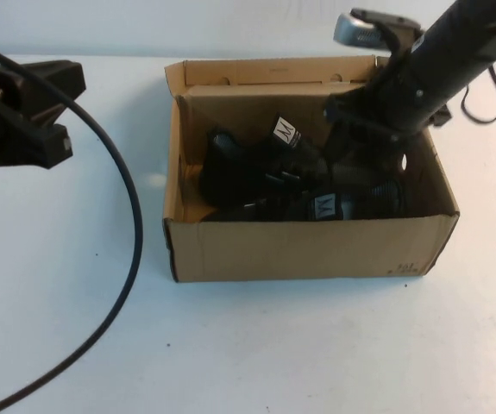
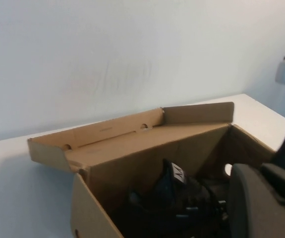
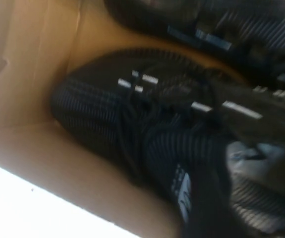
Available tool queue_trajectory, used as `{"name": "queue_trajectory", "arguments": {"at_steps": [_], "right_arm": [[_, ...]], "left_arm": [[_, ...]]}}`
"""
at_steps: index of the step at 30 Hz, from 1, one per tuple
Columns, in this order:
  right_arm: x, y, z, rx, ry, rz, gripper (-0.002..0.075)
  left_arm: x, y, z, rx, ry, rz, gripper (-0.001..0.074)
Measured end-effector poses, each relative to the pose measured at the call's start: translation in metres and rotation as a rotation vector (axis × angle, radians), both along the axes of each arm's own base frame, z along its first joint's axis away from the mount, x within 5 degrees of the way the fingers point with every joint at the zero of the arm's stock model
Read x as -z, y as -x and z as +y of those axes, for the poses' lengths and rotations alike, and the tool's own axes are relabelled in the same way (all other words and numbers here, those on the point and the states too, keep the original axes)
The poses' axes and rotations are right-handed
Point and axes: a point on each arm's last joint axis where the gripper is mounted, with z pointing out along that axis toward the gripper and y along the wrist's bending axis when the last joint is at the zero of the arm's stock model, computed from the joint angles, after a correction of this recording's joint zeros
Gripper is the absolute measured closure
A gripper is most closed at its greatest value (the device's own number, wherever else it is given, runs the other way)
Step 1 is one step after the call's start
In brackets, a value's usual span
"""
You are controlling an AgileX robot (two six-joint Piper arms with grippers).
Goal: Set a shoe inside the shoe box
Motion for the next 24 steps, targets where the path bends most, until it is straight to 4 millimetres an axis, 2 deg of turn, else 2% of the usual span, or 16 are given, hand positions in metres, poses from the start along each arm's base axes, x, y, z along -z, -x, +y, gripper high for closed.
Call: {"name": "queue_trajectory", "arguments": {"at_steps": [5, 8, 13, 17, 19, 21, 24], "right_arm": [[-0.043, 0.013, -0.009, -0.001, 0.024, -0.133, 0.0643], [-0.074, 0.028, -0.019, -0.005, 0.053, -0.249, 0.0711], [-0.129, 0.063, -0.036, 0.016, 0.048, -0.462, 0.0736], [-0.177, 0.107, -0.05, 0.012, 0.007, -0.636, 0.074], [-0.194, 0.128, -0.057, 0.01, -0.01, -0.699, 0.0741], [-0.209, 0.149, -0.063, 0.013, -0.028, -0.757, 0.0741], [-0.222, 0.181, -0.072, 0.018, -0.072, -0.835, 0.0742]], "left_arm": [[0.005, 0.007, -0.007, 0.117, -0.079, 0.009, 0.0734], [0.01, 0.011, -0.009, 0.193, -0.227, 0.007, 0.0734], [0.001, 0.021, -0.003, 0.321, -0.556, 0.07, 0.0734], [-0.016, 0.026, 0.021, 0.193, -0.791, 0.23, 0.0734], [-0.028, 0.03, 0.031, 0.077, -0.817, 0.262, 0.0734], [-0.04, 0.04, 0.038, -0.023, -0.792, 0.216, 0.0734], [-0.06, 0.069, 0.041, -0.088, -0.685, 0.071, 0.0734]]}}
